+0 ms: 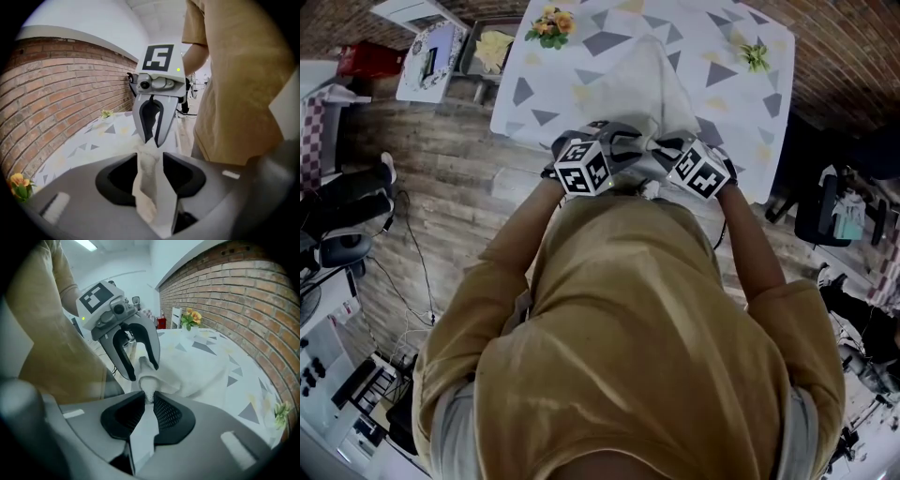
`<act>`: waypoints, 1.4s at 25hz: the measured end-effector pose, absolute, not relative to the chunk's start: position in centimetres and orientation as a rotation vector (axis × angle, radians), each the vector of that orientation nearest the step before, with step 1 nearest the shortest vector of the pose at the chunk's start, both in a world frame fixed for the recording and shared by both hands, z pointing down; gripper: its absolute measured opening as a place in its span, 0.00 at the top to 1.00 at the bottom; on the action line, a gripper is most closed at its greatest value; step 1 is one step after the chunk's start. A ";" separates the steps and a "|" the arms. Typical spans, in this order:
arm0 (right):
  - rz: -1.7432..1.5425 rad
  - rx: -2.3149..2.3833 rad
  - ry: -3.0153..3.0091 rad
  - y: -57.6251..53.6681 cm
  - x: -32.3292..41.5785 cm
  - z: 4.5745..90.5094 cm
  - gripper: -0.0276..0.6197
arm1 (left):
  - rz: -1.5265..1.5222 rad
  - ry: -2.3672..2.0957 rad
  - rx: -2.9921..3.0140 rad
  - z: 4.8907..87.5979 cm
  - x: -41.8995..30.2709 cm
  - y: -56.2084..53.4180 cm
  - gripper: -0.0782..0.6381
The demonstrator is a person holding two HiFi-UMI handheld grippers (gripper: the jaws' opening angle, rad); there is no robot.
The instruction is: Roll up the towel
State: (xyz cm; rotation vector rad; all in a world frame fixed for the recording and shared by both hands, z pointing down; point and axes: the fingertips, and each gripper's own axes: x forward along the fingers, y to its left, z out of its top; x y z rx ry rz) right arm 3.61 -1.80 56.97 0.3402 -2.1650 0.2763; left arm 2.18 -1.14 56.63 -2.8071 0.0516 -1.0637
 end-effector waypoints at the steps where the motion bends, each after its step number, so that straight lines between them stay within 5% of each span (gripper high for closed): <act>1: 0.276 0.328 -2.169 -1.8 3.5 56.8 0.86 | -1.055 0.048 -2.799 56.5 2.5 -1.2 0.64; 18: -0.029 0.271 -2.110 -1.4 3.6 57.5 0.80 | -1.100 -0.047 -2.999 57.4 3.7 -1.3 0.69; 35: 0.548 0.320 -2.222 -4.0 4.0 58.5 0.86 | -1.141 -0.136 -3.266 58.4 2.5 -4.3 0.69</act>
